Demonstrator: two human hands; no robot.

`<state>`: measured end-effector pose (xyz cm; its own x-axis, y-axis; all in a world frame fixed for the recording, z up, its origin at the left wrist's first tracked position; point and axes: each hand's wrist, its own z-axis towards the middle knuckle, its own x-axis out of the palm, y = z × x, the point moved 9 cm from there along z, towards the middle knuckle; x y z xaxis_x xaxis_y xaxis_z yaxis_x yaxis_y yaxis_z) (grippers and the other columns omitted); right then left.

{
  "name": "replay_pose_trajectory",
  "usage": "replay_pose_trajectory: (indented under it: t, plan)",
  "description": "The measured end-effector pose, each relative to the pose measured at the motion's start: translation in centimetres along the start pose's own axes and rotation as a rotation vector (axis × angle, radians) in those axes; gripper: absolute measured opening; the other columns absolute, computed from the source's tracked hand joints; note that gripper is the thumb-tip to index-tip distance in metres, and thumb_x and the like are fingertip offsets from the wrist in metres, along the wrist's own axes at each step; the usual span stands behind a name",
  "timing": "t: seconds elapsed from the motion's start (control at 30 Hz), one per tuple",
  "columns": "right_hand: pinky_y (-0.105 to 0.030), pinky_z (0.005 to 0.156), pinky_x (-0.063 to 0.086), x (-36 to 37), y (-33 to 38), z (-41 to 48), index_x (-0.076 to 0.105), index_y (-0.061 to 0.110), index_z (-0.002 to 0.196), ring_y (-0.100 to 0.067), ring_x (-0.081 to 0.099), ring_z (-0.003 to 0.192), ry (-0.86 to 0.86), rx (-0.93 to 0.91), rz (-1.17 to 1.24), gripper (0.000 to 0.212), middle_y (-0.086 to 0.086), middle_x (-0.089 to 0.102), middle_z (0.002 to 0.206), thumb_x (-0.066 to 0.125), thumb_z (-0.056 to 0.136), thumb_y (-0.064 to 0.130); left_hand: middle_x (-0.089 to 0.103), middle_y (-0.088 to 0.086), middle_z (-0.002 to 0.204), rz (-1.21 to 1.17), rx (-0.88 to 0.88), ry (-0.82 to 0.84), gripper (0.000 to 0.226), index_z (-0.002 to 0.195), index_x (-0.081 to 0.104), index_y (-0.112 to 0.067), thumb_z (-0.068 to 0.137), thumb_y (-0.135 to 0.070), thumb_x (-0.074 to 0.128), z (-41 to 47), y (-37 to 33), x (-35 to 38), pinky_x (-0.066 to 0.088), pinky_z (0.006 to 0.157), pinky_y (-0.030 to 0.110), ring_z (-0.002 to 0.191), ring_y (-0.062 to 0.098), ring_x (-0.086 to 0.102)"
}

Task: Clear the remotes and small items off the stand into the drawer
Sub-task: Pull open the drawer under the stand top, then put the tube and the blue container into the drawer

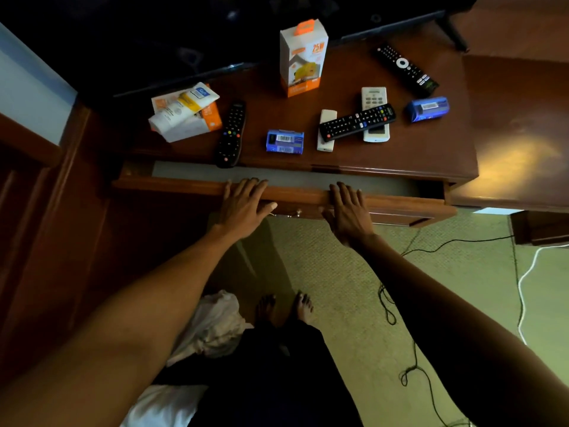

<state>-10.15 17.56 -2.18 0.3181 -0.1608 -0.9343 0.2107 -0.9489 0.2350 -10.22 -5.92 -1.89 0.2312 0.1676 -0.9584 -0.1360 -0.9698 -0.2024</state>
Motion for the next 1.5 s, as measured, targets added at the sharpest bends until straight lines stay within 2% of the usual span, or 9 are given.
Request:
replay_pose_trajectory:
  t: [0.23, 0.4, 0.7, 0.97, 1.1, 1.17, 1.23, 1.33, 1.5]
  plan:
    - [-0.051, 0.122, 0.013, 1.4, 0.4, -2.5, 0.01, 0.008, 0.152, -0.034, 0.017, 0.148, -0.039, -0.025, -0.055, 0.079, -0.017, 0.022, 0.158, 0.019, 0.095, 0.062, 0.027, 0.003, 0.159, 0.019, 0.034, -0.027, 0.072, 0.152, 0.017, -0.027, 0.094, -0.067, 0.027, -2.7, 0.1, 0.7, 0.012, 0.118, 0.056, 0.146, 0.029, 0.022]
    - [-0.05, 0.123, 0.007, 2.8, 1.1, -6.0, -0.002, 0.012, 0.152, -0.031, 0.005, 0.151, -0.007, -0.004, -0.067, 0.079, -0.015, 0.009, 0.162, 0.019, 0.095, 0.064, 0.019, 0.001, 0.162, 0.022, 0.019, -0.005, 0.069, 0.153, 0.012, -0.028, 0.096, -0.064, 0.023, -6.4, -0.5, 2.1, 0.005, 0.119, 0.054, 0.149, 0.026, 0.014]
    - [-0.05, 0.123, 0.004, 4.9, 2.0, -12.1, -0.007, 0.012, 0.152, -0.03, -0.002, 0.151, 0.06, 0.005, -0.1, 0.085, -0.015, 0.001, 0.163, 0.015, 0.093, 0.068, 0.023, 0.001, 0.161, 0.017, -0.004, 0.008, 0.063, 0.153, 0.017, -0.028, 0.098, -0.06, 0.019, -12.5, -2.1, 3.0, 0.008, 0.12, 0.054, 0.149, 0.025, 0.016]
    - [-0.05, 0.123, 0.002, 4.7, 3.1, -13.6, -0.002, 0.006, 0.152, -0.034, 0.001, 0.15, 0.127, 0.023, -0.137, 0.092, -0.019, 0.004, 0.162, 0.008, 0.088, 0.072, 0.033, 0.004, 0.156, 0.012, 0.004, 0.077, 0.065, 0.152, 0.021, -0.026, 0.098, -0.061, 0.013, -13.6, -2.5, 2.7, 0.009, 0.12, 0.054, 0.146, 0.026, 0.024]
    - [-0.052, 0.118, 0.019, 2.7, 3.5, -12.0, 0.027, 0.012, 0.146, -0.032, 0.031, 0.14, 0.09, 0.066, -0.089, 0.086, -0.016, 0.035, 0.151, 0.003, 0.088, 0.07, 0.057, 0.001, 0.138, 0.057, 0.094, 0.076, 0.067, 0.141, 0.043, -0.024, 0.097, -0.06, 0.009, -11.8, -2.5, 0.6, 0.012, 0.118, 0.054, 0.137, 0.025, 0.039]
    - [-0.052, 0.114, 0.027, 0.7, 4.2, -10.1, 0.037, 0.016, 0.139, -0.031, 0.042, 0.133, 0.031, 0.073, -0.053, 0.07, -0.013, 0.044, 0.145, 0.013, 0.093, 0.064, 0.065, -0.001, 0.128, 0.043, 0.134, 0.004, 0.063, 0.135, 0.051, -0.024, 0.098, -0.057, 0.014, -10.6, -2.5, -1.6, 0.026, 0.111, 0.049, 0.128, 0.024, 0.048]
    - [-0.048, 0.104, 0.039, -2.1, 5.5, -7.8, 0.042, 0.017, 0.134, -0.032, 0.052, 0.123, -0.052, 0.053, 0.001, 0.064, -0.011, 0.05, 0.14, 0.018, 0.095, 0.061, 0.071, 0.0, 0.116, -0.016, 0.171, -0.144, 0.05, 0.127, 0.058, -0.023, 0.098, -0.051, 0.027, -9.2, -2.3, -5.1, 0.041, 0.093, 0.04, 0.112, 0.024, 0.057]
    - [-0.043, 0.085, 0.048, -7.3, 8.3, -3.6, 0.047, 0.017, 0.13, -0.034, 0.06, 0.108, -0.162, -0.004, 0.115, 0.057, -0.011, 0.055, 0.133, 0.023, 0.097, 0.057, 0.073, 0.002, 0.1, -0.122, 0.186, -0.415, 0.032, 0.112, 0.065, -0.02, 0.097, -0.039, 0.045, -6.9, -0.7, -11.7, 0.045, 0.077, 0.035, 0.095, 0.025, 0.062]
    - [-0.044, 0.071, 0.047, -14.7, 11.8, 2.6, 0.048, 0.018, 0.12, -0.04, 0.059, 0.101, -0.305, -0.053, 0.22, 0.041, -0.013, 0.058, 0.117, 0.034, 0.098, 0.05, 0.071, 0.009, 0.106, -0.101, -0.021, -0.596, 0.036, 0.117, 0.063, -0.017, 0.095, -0.041, 0.048, -2.1, 5.9, -19.2, 0.046, 0.082, 0.041, 0.101, 0.03, 0.059]
